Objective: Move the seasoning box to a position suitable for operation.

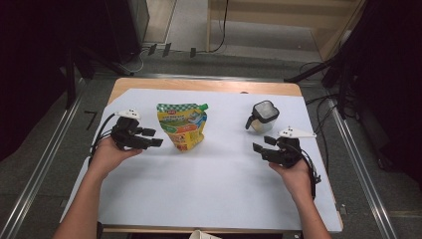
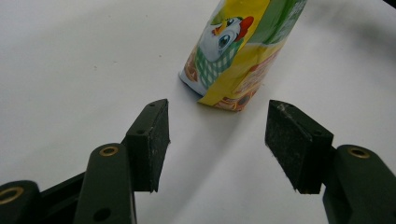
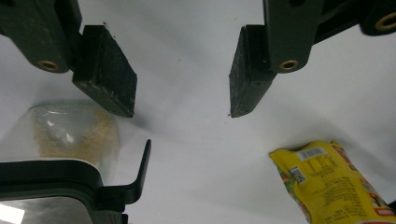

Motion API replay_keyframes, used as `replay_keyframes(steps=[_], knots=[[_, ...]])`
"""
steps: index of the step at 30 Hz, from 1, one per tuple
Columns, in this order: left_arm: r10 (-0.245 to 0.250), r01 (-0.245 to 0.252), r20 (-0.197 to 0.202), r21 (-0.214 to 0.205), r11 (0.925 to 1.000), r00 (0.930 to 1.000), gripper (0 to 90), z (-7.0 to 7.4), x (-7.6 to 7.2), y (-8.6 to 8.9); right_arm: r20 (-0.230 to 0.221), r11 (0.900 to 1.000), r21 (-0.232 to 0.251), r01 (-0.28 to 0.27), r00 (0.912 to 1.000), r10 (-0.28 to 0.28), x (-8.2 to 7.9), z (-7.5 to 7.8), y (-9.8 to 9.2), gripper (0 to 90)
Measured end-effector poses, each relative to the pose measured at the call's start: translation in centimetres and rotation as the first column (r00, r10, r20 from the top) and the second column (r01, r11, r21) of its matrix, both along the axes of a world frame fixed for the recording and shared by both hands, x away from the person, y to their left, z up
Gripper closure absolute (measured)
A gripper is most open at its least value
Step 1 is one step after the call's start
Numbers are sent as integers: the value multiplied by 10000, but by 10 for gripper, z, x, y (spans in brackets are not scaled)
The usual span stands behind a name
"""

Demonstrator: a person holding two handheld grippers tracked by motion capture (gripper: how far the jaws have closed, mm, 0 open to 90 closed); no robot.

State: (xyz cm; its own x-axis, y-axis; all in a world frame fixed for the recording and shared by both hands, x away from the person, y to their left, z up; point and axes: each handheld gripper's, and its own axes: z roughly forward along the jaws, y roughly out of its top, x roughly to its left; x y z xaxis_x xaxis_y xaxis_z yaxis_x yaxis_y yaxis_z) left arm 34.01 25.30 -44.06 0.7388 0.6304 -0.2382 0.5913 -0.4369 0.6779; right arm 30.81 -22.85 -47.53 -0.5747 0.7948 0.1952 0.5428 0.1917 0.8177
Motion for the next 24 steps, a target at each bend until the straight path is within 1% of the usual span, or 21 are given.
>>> replay_keyframes(steps=[1,2,3,4,5,6,7,8,11,12,14,15,16,17,18,19,21,22,23,24], knots=[[0,0,0,0,10000,10000,408,0,0,0,0,10000,0,0,10000,0,0,0,0,427],[-8,8,-19,-30,10000,10000,407,0,0,0,3,9999,-154,13,10000,-13,3,0,0,420],[-8,8,-19,-30,10000,10000,406,0,0,0,3,9999,-154,13,10000,-13,3,0,0,420],[-49,48,-47,-118,9999,10000,405,0,0,0,94,9991,-420,92,9999,-88,5,0,0,402],[-49,48,-47,-118,9999,10000,404,0,0,0,94,9991,-420,92,9999,-88,5,0,0,402],[-92,91,-51,-150,9998,9999,403,1,0,0,111,9984,-451,345,9994,-340,7,2,-1,375],[-93,92,-43,-171,9998,9999,403,1,-1,0,111,9984,-451,345,9994,-340,7,2,-1,375],[-73,72,-45,-229,9997,10000,398,2,-2,0,204,9981,-339,514,9985,-508,9,4,-2,365],[-92,90,-57,-286,9996,9999,391,4,-3,0,221,9979,-398,516,9985,-508,12,5,-3,358],[-75,73,-53,-348,9994,10000,391,4,-4,0,272,9972,-484,565,9981,-552,17,5,-3,360],[-31,28,-86,-329,9995,10000,390,4,-5,0,253,9964,-535,654,9976,-642,19,5,-3,360],[-55,52,-108,-296,9995,9999,385,4,-6,-1,175,9950,-519,857,9962,-849,25,4,-3,359],[-93,91,-90,-275,9996,9999,384,5,-6,-1,230,9945,-426,961,9952,-952,27,4,-3,362],[-93,91,-90,-275,9996,9999,384,5,-6,-1,230,9945,-426,961,9952,-952,27,4,-3,362],[-63,60,-92,-295,9995,9999,385,5,-7,-1,233,9938,-377,1047,9943,-1038,33,4,-5,355],[-35,31,-95,-346,9994,9999,385,5,-8,-1,233,9938,-377,1047,9943,-1038,33,4,-5,355],[-78,75,-88,-375,9993,9999,384,6,-9,-1,235,9926,-441,1133,9934,-1123,40,2,-11,310],[-79,77,-77,-303,9995,9999,384,5,-10,-1,169,9919,-415,1200,9927,-1194,43,0,-15,279],[-79,77,-77,-303,9995,9999,385,5,-10,-1,169,9919,-415,1200,9927,-1194,43,0,-15,279],[-96,94,-101,-207,9997,9999,384,5,-12,-2,-79,9909,-232,1326,9911,-1328,49,-3,-22,244]])
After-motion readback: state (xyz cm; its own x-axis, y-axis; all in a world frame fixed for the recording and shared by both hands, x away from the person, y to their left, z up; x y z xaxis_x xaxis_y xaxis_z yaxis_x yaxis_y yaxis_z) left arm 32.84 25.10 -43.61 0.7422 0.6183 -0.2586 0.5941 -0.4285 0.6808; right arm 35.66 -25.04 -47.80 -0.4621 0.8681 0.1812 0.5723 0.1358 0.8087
